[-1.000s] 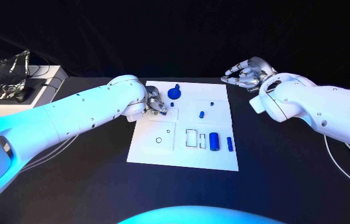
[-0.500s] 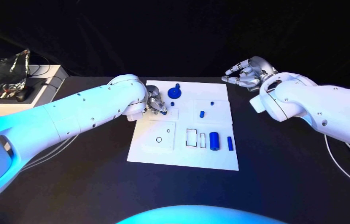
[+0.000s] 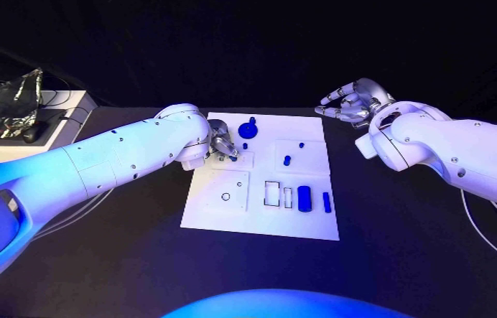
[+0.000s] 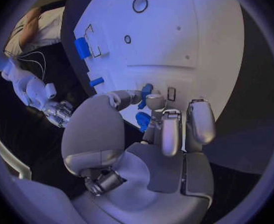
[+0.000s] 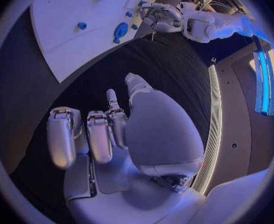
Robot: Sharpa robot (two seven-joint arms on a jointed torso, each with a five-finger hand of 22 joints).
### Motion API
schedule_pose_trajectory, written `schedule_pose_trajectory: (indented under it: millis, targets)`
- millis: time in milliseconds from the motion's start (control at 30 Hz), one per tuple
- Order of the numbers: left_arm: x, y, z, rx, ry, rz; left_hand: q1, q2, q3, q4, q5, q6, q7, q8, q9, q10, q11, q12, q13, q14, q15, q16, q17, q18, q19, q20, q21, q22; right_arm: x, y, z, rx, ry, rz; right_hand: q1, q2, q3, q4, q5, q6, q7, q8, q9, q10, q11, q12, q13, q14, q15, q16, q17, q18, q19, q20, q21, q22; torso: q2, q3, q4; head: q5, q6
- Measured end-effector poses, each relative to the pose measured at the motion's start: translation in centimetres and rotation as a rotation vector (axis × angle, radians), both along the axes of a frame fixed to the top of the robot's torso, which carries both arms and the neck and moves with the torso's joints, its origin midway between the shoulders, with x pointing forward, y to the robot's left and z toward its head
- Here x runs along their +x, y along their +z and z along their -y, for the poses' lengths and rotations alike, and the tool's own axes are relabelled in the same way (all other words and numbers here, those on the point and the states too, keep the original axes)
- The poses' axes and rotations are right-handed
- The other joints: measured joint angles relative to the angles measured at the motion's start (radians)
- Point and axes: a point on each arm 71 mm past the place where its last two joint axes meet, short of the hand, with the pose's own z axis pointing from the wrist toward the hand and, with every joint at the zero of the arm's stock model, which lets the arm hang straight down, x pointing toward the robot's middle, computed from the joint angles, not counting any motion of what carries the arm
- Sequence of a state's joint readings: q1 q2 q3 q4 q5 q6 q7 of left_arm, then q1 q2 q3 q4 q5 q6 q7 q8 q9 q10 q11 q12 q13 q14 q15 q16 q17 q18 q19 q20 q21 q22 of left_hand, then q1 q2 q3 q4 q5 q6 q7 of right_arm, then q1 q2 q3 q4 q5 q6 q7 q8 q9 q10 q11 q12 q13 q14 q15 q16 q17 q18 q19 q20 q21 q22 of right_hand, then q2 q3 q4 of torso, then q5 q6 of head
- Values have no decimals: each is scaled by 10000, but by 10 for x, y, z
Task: Assemble the parts on the task board
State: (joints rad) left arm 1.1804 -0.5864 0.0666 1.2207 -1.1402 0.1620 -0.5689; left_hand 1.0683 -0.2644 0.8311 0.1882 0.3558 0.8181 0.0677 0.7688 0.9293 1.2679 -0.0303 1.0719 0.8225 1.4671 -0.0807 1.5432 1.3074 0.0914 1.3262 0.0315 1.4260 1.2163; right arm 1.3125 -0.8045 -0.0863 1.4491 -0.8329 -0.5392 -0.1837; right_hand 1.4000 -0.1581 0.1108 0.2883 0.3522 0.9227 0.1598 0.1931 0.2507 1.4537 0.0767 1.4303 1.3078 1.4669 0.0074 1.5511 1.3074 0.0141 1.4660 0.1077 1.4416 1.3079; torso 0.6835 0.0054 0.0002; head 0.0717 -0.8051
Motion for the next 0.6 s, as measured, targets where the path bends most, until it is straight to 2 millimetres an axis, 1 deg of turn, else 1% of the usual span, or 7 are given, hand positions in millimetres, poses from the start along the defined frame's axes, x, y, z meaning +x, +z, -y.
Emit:
schedule_pose_trajectory:
  millis: [33, 167, 233, 267, 367, 400, 600]
  targets:
    - [0, 0, 0, -8, -2, -11, -72, -30, 155, -169, 0, 1, 0, -20, 41, 18, -13, -3, -5, 0, 0, 0, 0, 1, 31, -30, 0, 2, 0, 0, 0, 0, -1, 0, 0, 0, 0, 0, 0, 0, 0, 0, 0, 0, 0, 0, 0, 0, 0, 0, 0, 1, 0, 0, 0, 0, -1, 2, 1, -3, -4]
    - [0, 0, 0, -37, 11, -44, -134, -92, 148, -176, 0, 29, 1, -85, 129, 19, -13, -3, -51, 0, 0, 0, 0, 0, 31, -30, 0, 14, 0, 0, 0, 0, -2, 1, 0, 0, 0, 0, 0, 0, 0, 0, 0, 0, 0, 0, -1, 0, 0, 0, 0, 0, 0, 0, 0, -1, -6, 4, 2, -16, -19]
    - [0, -1, 0, -46, 13, -56, -178, -82, 119, -205, -16, 31, 0, -108, 212, 19, -13, -3, -65, -17, -16, 0, 0, 0, 30, -30, 0, 13, 0, 0, 0, 0, -1, 2, 0, 0, 0, 0, 0, 0, 0, 0, 0, 0, 0, 0, -1, 0, 0, 0, 0, 0, 0, 0, 0, -1, -7, 4, 5, -17, -21]
    - [0, -1, 0, -50, 15, -63, -225, -82, 108, -217, -45, 85, -52, -140, 269, 19, -14, -29, -66, -37, -36, 0, 0, 0, 30, -30, 0, 13, 0, 0, 0, 0, -1, 2, 0, 0, 0, 0, 0, 0, 0, 0, 10, 0, 0, 0, -1, 0, 0, 0, 0, 1, 0, 0, -39, -1, -8, 4, 6, -18, -22]
    - [0, -1, 0, -61, 26, -76, -225, -82, 107, -217, -46, 88, -55, -141, 269, 38, -32, -39, -83, -37, -35, 0, 0, 1, 30, -30, 0, 13, 0, 0, 0, -1, -3, 3, 0, 0, -1, 0, 0, 0, 0, 0, 15, 0, 0, 0, -2, 0, 0, 0, 0, 1, 0, 0, -39, -1, -8, 3, 6, -18, -23]
    - [0, -1, 0, -63, 28, -79, -225, -82, 107, -217, -46, 101, -67, -142, 268, 55, -49, -40, -83, -37, -36, 0, 0, 0, 62, -61, 0, 21, 0, 0, 0, -1, -3, 3, 0, 0, -1, 0, 0, 0, 0, 0, 15, 0, 0, 0, -2, 0, 0, 0, 0, 1, 0, 0, -39, -1, -8, 3, 6, -16, -24]
    - [0, -1, 0, -75, 46, -95, -225, -82, 79, -245, -47, 154, -52, -166, 263, 68, -37, -39, -129, -2, -70, 0, 0, 1, 66, -66, 0, 23, 0, 0, 0, -1, -4, 3, 0, 0, -1, -1, 0, 0, 0, 0, 15, 0, 0, 0, -2, 0, 0, 0, 0, 0, 0, 0, -39, -2, -9, 0, 8, -12, -30]
